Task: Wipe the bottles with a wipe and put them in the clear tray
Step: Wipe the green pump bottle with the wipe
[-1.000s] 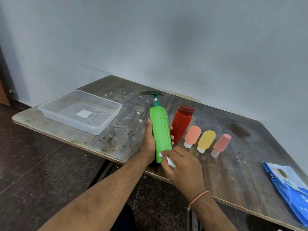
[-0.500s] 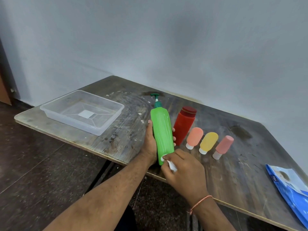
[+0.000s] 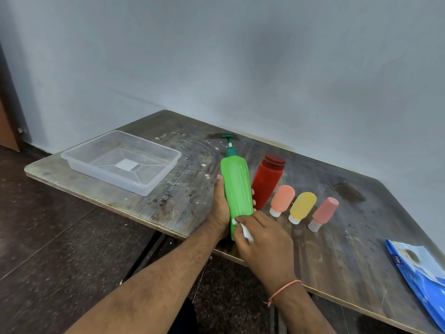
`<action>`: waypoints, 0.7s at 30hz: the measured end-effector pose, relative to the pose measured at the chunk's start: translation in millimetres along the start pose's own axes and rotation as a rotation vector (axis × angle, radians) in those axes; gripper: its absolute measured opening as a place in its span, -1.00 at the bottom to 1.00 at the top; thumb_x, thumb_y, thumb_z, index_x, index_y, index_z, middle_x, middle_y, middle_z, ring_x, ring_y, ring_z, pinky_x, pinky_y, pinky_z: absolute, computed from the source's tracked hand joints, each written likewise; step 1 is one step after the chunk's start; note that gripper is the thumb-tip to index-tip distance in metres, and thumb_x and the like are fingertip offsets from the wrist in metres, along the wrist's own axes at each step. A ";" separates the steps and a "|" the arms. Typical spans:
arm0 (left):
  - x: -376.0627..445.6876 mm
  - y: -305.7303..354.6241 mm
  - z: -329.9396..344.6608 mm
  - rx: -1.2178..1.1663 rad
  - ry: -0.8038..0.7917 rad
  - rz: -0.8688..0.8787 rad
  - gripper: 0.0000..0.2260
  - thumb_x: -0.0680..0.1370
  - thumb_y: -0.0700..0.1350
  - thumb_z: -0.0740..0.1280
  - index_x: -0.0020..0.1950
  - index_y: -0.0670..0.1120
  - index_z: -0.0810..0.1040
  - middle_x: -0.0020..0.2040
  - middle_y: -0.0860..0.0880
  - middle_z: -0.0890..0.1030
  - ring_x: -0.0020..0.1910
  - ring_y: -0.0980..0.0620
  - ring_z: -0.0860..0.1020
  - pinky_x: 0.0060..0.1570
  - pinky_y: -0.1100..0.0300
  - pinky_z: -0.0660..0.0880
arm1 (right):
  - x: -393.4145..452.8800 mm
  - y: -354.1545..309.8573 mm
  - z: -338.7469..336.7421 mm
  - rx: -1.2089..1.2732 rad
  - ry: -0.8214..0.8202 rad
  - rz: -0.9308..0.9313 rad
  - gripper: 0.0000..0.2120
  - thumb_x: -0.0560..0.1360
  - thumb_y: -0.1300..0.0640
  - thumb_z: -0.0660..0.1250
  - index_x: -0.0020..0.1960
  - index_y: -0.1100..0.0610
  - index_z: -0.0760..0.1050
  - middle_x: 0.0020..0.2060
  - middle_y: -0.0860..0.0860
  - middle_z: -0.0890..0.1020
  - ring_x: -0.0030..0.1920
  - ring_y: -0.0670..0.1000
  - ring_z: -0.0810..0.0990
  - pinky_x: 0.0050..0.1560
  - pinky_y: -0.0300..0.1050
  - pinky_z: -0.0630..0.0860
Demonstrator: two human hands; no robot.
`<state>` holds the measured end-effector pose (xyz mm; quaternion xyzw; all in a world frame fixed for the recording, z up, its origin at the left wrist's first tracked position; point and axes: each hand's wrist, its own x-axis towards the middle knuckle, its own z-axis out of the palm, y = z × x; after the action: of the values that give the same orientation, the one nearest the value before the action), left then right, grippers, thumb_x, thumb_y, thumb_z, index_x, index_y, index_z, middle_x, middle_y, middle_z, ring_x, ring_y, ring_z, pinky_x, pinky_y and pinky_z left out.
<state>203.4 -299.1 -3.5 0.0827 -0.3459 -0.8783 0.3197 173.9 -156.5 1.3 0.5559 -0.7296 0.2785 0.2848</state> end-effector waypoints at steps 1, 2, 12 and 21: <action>0.5 0.4 -0.6 -0.003 0.003 0.008 -0.19 0.61 0.46 -0.05 -0.06 -0.15 0.74 -0.11 -0.20 0.65 -0.24 -0.12 0.63 -0.24 0.07 0.58 | -0.3 -1.4 1.2 0.002 -0.017 -0.007 -0.87 0.56 0.03 0.42 0.04 -0.02 0.73 -0.12 -0.09 0.67 -0.20 0.00 0.62 -0.29 -0.05 0.57; 0.8 0.7 -1.1 -0.005 0.001 0.014 -0.20 0.60 0.47 -0.03 -0.05 -0.15 0.74 -0.11 -0.20 0.65 -0.23 -0.12 0.63 -0.23 0.07 0.58 | -1.5 -2.0 1.6 0.006 -0.035 -0.023 -0.87 0.56 0.02 0.41 0.04 -0.04 0.73 -0.12 -0.10 0.66 -0.20 0.00 0.62 -0.29 -0.05 0.56; -0.7 0.2 0.2 0.005 0.030 0.020 -0.22 0.62 0.42 -0.04 0.05 -0.21 0.67 -0.11 -0.24 0.65 -0.26 -0.13 0.64 -0.26 0.09 0.60 | 2.7 -2.2 1.0 -0.009 -0.008 -0.024 -0.87 0.54 0.03 0.42 0.02 -0.04 0.73 -0.13 -0.10 0.66 -0.21 0.01 0.62 -0.31 -0.05 0.55; -2.9 0.3 -0.3 0.030 0.018 0.025 -0.21 0.62 0.44 -0.03 0.05 -0.20 0.68 -0.10 -0.26 0.64 -0.21 -0.17 0.63 -0.17 0.04 0.59 | 4.9 3.4 -1.1 0.001 0.002 0.022 -0.83 0.56 0.00 0.39 0.05 -0.02 0.74 -0.11 -0.12 0.68 -0.21 -0.05 0.61 -0.27 -0.14 0.53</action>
<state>205.9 -297.7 -3.8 0.0907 -0.3571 -0.8681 0.3325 169.6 -158.0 5.3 0.5477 -0.7352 0.2825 0.2822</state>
